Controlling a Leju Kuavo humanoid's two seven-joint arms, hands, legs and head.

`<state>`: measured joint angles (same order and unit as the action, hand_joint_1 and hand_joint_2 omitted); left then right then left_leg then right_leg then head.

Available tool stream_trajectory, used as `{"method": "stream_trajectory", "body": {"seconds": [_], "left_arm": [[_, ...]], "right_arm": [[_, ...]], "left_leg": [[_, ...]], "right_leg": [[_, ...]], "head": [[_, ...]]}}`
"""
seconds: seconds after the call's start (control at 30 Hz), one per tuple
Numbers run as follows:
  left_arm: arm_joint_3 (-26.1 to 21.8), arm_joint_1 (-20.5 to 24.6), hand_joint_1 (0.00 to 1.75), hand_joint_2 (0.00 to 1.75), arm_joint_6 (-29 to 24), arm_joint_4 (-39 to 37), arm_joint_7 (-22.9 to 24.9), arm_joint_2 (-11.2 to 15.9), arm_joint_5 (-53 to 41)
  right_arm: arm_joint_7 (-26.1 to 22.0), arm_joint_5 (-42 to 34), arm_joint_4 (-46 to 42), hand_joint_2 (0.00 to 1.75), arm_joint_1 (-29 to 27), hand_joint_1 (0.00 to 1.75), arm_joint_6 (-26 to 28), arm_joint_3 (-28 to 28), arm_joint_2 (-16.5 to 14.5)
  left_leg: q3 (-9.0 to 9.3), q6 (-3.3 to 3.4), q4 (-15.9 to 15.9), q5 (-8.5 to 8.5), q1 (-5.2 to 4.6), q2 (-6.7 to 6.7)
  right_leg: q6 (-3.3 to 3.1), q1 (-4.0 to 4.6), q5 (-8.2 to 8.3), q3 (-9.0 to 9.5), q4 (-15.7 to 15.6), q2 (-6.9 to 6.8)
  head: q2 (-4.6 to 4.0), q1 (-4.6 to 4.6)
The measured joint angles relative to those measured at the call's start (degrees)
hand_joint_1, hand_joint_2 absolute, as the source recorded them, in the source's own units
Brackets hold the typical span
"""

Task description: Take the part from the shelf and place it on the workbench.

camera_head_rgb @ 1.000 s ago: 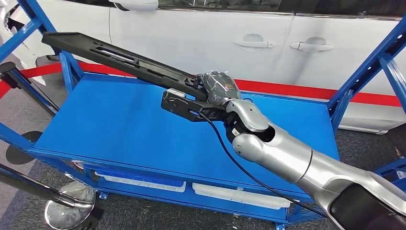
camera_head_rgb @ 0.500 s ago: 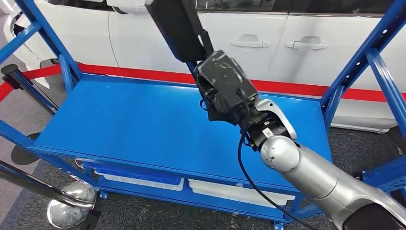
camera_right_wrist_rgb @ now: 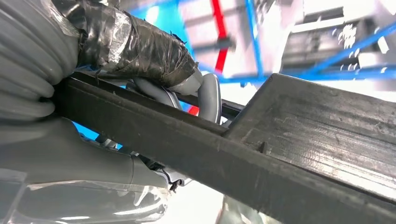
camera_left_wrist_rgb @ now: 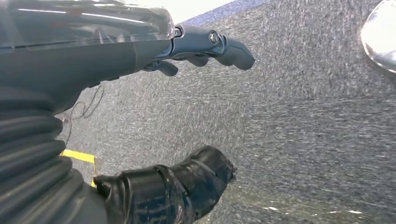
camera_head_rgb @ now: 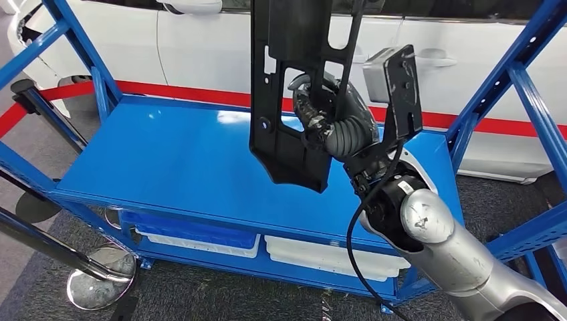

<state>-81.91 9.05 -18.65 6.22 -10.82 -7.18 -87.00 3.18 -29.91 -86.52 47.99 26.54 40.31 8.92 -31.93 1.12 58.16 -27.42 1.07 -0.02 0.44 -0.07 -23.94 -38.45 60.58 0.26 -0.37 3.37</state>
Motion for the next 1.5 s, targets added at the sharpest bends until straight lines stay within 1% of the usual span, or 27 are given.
{"method": "stream_trajectory", "body": {"seconds": [0.03, 0.1, 0.13, 0.17, 0.2, 0.23, 0.3, 0.37, 0.43, 0.5, 0.6, 0.67, 0.73, 0.77, 0.83, 0.9, 0.97, 1.0, 1.07, 1.13, 1.17, 1.2, 1.23, 1.3, 1.37, 1.43, 1.5], "left_arm": [[-0.01, 0.05, 0.00, 1.75, -0.01, -0.01, 0.00, -0.04, -0.08], [-0.04, 0.10, 0.00, 1.75, -0.02, -0.01, 0.00, -0.07, -0.22], [-0.09, 0.08, 0.00, 1.75, -0.03, -0.01, 0.00, -0.08, -0.30], [-0.17, 0.06, 0.00, 1.75, -0.03, -0.01, 0.00, -0.09, -0.36], [-0.26, 0.06, 0.00, 1.75, -0.03, -0.01, 0.00, -0.11, -0.43], [-0.33, 0.06, 0.00, 1.75, -0.04, -0.01, 0.00, -0.14, -0.52], [-0.43, 0.08, 0.00, 1.75, -0.06, -0.02, -0.03, -0.21, -0.64], [-0.57, 0.13, 0.00, 1.75, -0.08, -0.03, -0.10, -0.27, -0.70], [-0.75, 0.11, 0.00, 1.75, -0.12, -0.03, -0.17, -0.32, -0.78], [-0.83, 0.05, 0.00, 1.75, -0.16, -0.03, -0.27, -0.36, -0.84], [-0.86, 0.05, 0.00, 1.75, -0.21, -0.03, -0.35, -0.37, -0.91], [-0.92, 0.07, 0.00, 1.75, -0.22, -0.03, -0.37, -0.36, -0.97], [-0.97, 0.11, 0.00, 1.75, -0.23, -0.03, -0.43, -0.36, -1.02], [-0.97, 0.16, 0.00, 1.75, -0.23, -0.03, -0.47, -0.35, -1.07], [-0.97, 0.40, 0.00, 1.75, -0.25, -0.03, -0.57, -0.32, -1.23], [-0.98, 0.56, 0.00, 1.75, -0.30, -0.03, -0.67, -0.30, -1.40], [-1.07, 0.51, 0.00, 1.75, -0.34, -0.03, -0.72, -0.30, -1.59], [-1.14, 0.50, 0.00, 1.75, -0.35, -0.03, -0.74, -0.30, -1.70], [-1.27, 0.51, 0.00, 1.75, -0.37, -0.03, -0.81, -0.30, -1.86], [-1.31, 0.52, 0.00, 1.75, -0.38, -0.03, -0.86, -0.31, -1.95], [-1.32, 0.52, 0.00, 1.75, -0.38, -0.03, -0.87, -0.31, -1.99], [-1.33, 0.52, 0.00, 1.75, -0.38, -0.03, -0.87, -0.31, -2.04], [-1.35, 0.52, 0.00, 1.75, -0.39, -0.03, -0.87, -0.31, -2.08], [-1.38, 0.53, 0.00, 1.75, -0.42, -0.03, -0.88, -0.32, -2.25], [-1.40, 0.53, 0.00, 1.75, -0.50, -0.03, -0.95, -0.33, -2.44], [-1.41, 0.47, 0.00, 1.75, -0.56, -0.04, -1.03, -0.36, -2.54], [-1.43, 0.33, 0.00, 1.75, -0.61, -0.05, -1.08, -0.38, -2.62]], "right_arm": [[-0.58, -1.65, -0.19, 1.75, -0.17, 1.75, 0.03, -0.21, 0.22], [-1.44, -3.65, -0.47, 1.75, -0.51, 1.75, 0.09, -0.54, 0.62], [-1.71, -4.21, -0.54, 1.75, -0.74, 1.75, 0.12, -0.61, 0.80], [-1.86, -4.59, -0.58, 1.75, -0.96, 1.75, 0.13, -0.63, 0.96], [-1.92, -4.86, -0.62, 1.75, -1.13, 1.75, 0.13, -0.64, 1.13], [-1.96, -5.05, -0.68, 1.75, -1.21, 1.75, 0.13, -0.66, 1.27], [-2.09, -5.20, -0.96, 1.75, -1.18, 1.75, 0.15, -0.69, 1.50], [-2.39, -5.20, -1.36, 1.75, -1.11, 1.75, 0.19, -0.72, 1.67], [-2.68, -5.15, -1.59, 1.75, -1.12, 1.75, 0.27, -0.73, 1.85], [-2.78, -5.09, -1.66, 1.75, -1.12, 1.75, 0.40, -0.73, 1.98], [-2.79, -5.08, -1.83, 1.75, -1.14, 1.75, 0.48, -0.73, 2.08], [-2.79, -5.08, -1.87, 1.75, -1.23, 1.75, 0.51, -0.73, 2.13], [-2.79, -5.08, -1.88, 1.75, -1.29, 1.75, 0.58, -0.73, 2.25], [-2.79, -5.07, -1.93, 1.75, -1.30, 1.75, 0.62, -0.73, 2.34], [-2.79, -4.97, -2.14, 1.75, -1.26, 1.75, 0.91, -0.74, 2.55], [-2.79, -4.85, -2.36, 1.75, -1.23, 1.75, 1.30, -0.74, 2.76], [-2.77, -4.78, -2.44, 1.75, -1.29, 1.75, 1.51, -0.74, 3.01], [-2.75, -4.75, -2.46, 1.75, -1.32, 1.75, 1.57, -0.74, 3.17], [-2.72, -4.68, -2.48, 1.75, -1.37, 1.75, 1.66, -0.75, 3.55], [-2.71, -4.49, -2.48, 1.75, -1.48, 1.75, 1.90, -0.75, 3.88], [-2.70, -4.36, -2.48, 1.75, -1.56, 1.75, 2.07, -0.75, 4.06], [-2.67, -4.23, -2.49, 1.75, -1.61, 1.75, 2.25, -0.75, 4.18], [-2.62, -4.10, -2.51, 1.75, -1.63, 1.75, 2.39, -0.75, 4.28], [-2.50, -3.91, -2.71, 1.75, -1.55, 1.75, 2.50, -0.75, 4.42], [-2.36, -3.80, -3.06, 1.75, -1.44, 1.75, 2.54, -0.75, 4.52], [-2.22, -3.68, -3.29, 1.75, -1.38, 1.75, 2.60, -0.75, 4.67], [-1.99, -3.57, -3.34, 1.75, -1.40, 1.75, 2.67, -0.75, 4.79]], "left_leg": [[-0.32, 0.39, -0.25, 0.52, 0.15, 0.11], [-1.25, 0.84, -0.26, 1.26, 0.14, 0.22], [-1.75, 0.87, -0.19, 1.56, 0.13, 0.24], [-2.25, 0.82, -0.08, 1.84, 0.15, 0.25], [-2.74, 0.70, 0.09, 2.08, 0.20, 0.26], [-3.23, 0.53, 0.33, 2.28, 0.28, 0.24], [-4.15, 0.03, 0.97, 2.59, 0.34, 0.20], [-4.70, -0.73, 1.30, 2.99, 0.26, 0.15], [-4.99, -1.63, 1.18, 3.62, 0.24, 0.07], [-5.75, -2.28, 2.02, 2.65, 0.40, 0.04], [-8.28, -2.67, 9.79, -3.93, 0.51, 0.03], [-9.11, -2.73, 15.14, -6.49, 0.50, 0.02], [-6.77, -2.51, 13.98, -5.00, 0.43, 0.02], [-4.36, -2.22, 10.92, -3.64, 0.33, 0.02], [0.54, -1.53, 3.76, -2.56, -0.06, 0.01], [2.34, -1.04, 0.34, -2.53, -0.48, -0.06], [1.84, -0.59, -0.31, -1.44, -0.42, 0.00], [1.59, -0.28, -0.72, -0.79, -0.25, 0.13], [0.72, 0.46, -1.35, 0.58, 0.11, 0.45], [-0.73, 0.80, -1.21, 1.61, 0.07, 0.56], [-1.53, 0.73, -1.03, 2.08, 0.08, 0.58], [-2.36, 0.61, -0.80, 2.53, 0.12, 0.59], [-3.21, 0.44, -0.50, 2.95, 0.20, 0.60], [-4.89, -0.11, 0.43, 3.62, 0.40, 0.58], [-6.15, -0.90, 1.26, 4.25, 0.42, 0.50], [-6.72, -1.79, 1.20, 5.23, 0.33, 0.39], [-7.36, -2.52, 1.13, 5.45, 0.46, 0.33]], "right_leg": [[0.26, -0.06, -1.93, -0.82, 2.10, 0.01], [0.71, -0.31, -6.80, -3.17, 9.19, -0.02], [0.91, -0.44, -8.45, -4.04, 12.49, -0.02], [1.10, -0.58, -8.99, -4.04, 14.12, -0.03], [1.25, -0.73, -8.52, -3.00, 13.62, -0.04], [1.35, -0.89, -7.36, -0.93, 11.05, -0.04], [1.32, -1.01, -5.35, 4.09, 3.63, 0.01], [0.80, -0.75, -4.61, 6.21, -0.27, 0.21], [-0.06, -0.51, -4.11, 5.68, -0.52, 0.34], [-1.07, -0.67, -3.33, 5.07, -0.85, 0.22], [-2.24, -0.74, -2.03, 3.81, -1.09, 0.00], [-2.45, -0.51, -1.24, 2.77, -1.02, -0.05], [-2.41, -0.30, -0.45, 1.64, -0.86, -0.03], [-2.34, -0.23, -0.09, 1.15, -0.77, -0.02], [-1.97, -0.06, 0.62, 0.36, -0.65, -0.07], [-1.33, -0.09, 1.55, -0.01, -0.84, -0.21], [-0.63, -0.19, 2.31, -0.22, -1.25, -0.23], [-0.31, -0.21, 1.85, -0.48, -1.08, -0.19], [0.18, -0.34, -2.12, -1.71, 2.28, -0.10], [0.57, -0.54, -7.32, -3.33, 9.16, -0.08], [0.77, -0.66, -8.40, -3.71, 12.17, -0.08], [0.97, -0.80, -8.10, -3.41, 13.78, -0.09], [1.14, -0.95, -6.73, -2.26, 13.60, -0.10], [1.47, -1.29, -4.45, 2.40, 8.22, -0.09], [1.22, -1.10, -5.14, 6.59, 1.72, 0.11], [0.34, -0.71, -5.77, 7.25, -0.43, 0.32], [-0.76, -0.87, -4.71, 6.28, -0.50, 0.26]], "head": [[0.00, -0.11], [0.00, -0.33], [-0.01, -0.35], [-0.01, -0.35], [0.00, -0.35], [0.00, -0.36], [0.00, -0.36], [0.00, -0.31], [0.00, -0.24], [0.01, -0.14], [0.00, 0.07], [-0.01, 0.06], [-0.01, 0.06], [-0.01, 0.07], [0.00, 0.01], [0.01, 0.07], [0.01, 0.20], [0.00, 0.19], [-0.01, -0.12], [0.00, -0.35], [0.00, -0.38], [0.00, -0.36], [-0.01, -0.35], [0.01, -0.35], [0.01, -0.31], [-0.01, -0.27], [-0.01, -0.26]]}}
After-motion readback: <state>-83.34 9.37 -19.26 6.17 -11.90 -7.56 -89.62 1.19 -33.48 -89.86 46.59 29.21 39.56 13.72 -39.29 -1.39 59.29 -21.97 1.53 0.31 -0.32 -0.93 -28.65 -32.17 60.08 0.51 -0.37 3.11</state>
